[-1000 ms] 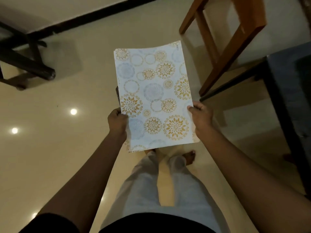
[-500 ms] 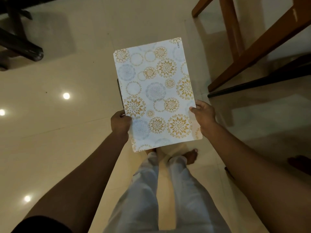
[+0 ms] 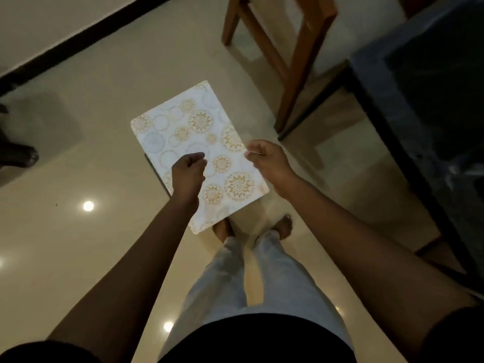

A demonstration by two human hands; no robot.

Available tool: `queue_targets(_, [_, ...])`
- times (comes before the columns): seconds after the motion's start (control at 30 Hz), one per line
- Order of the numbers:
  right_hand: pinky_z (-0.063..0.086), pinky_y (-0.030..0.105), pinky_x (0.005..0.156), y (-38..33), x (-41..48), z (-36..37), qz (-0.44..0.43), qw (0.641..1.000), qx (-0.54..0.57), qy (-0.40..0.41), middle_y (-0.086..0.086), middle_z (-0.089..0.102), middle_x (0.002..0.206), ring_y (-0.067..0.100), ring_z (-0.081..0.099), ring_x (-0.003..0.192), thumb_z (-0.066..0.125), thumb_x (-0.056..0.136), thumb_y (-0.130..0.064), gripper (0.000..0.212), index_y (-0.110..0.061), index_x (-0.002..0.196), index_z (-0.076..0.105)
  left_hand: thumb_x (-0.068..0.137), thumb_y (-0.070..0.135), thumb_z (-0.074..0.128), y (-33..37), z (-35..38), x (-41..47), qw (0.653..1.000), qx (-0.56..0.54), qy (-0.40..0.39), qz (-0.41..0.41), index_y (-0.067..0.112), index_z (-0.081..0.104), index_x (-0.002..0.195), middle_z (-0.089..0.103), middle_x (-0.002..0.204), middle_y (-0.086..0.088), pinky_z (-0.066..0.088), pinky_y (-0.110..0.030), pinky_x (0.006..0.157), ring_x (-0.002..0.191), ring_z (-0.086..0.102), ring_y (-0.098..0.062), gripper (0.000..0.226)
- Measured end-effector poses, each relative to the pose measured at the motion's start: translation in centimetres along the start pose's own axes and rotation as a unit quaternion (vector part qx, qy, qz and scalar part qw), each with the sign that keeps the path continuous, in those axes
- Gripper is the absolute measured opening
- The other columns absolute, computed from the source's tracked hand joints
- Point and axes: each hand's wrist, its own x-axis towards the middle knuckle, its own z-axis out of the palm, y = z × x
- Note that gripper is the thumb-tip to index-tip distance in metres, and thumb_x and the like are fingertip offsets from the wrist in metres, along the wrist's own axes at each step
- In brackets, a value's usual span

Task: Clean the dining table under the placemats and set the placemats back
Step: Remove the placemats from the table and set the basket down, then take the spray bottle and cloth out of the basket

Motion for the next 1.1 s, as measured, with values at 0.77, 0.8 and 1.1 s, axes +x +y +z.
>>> queue_targets(0.77, [0.059, 0.036, 0.092, 2.6, -29.2, -36.4, -0.106, 0.896, 0.21, 0.376, 0.014, 0.077, 0.113, 0.014, 0.071, 0.099, 0.069, 0.098, -0.008, 0.023, -0.005, 0.12, 0.073, 0.101, 0.012, 0.066, 9.9, 35.2, -31.3, 0.858, 0.164, -0.4, 0.278, 0.021, 0.074, 0.113, 0.076, 0.108, -0.002, 0.06, -0.035, 0.09, 0.101, 0.072, -0.017, 0.017])
queue_targets(0.8, [0.059, 0.038, 0.094, 3.2, -29.8, -37.9, -0.101, 0.89, 0.211, 0.391, 0.011, 0.077, 0.111, 0.015, 0.072, 0.102, 0.069, 0.098, -0.009, 0.022, -0.007, 0.12, 0.074, 0.1, 0.012, 0.067, 9.7, 36.4, -32.0, 0.853, 0.174, -0.403, 0.282, 0.019, 0.074, 0.114, 0.076, 0.107, -0.002, 0.06, -0.035, 0.089, 0.098, 0.072, -0.017, 0.017])
queue_targets(1.1, [0.056, 0.037, 0.104, 7.0, -30.7, -48.7, -0.028, 0.867, 0.092, 0.488, -0.006, 0.073, 0.125, 0.011, 0.066, 0.115, 0.069, 0.096, -0.014, 0.028, -0.019, 0.123, 0.074, 0.095, 0.013, 0.072, 10.6, 45.3, -34.3, 0.802, 0.231, -0.433, 0.341, 0.02, 0.07, 0.12, 0.074, 0.106, 0.003, 0.062, -0.042, 0.096, 0.1, 0.072, -0.015, 0.026])
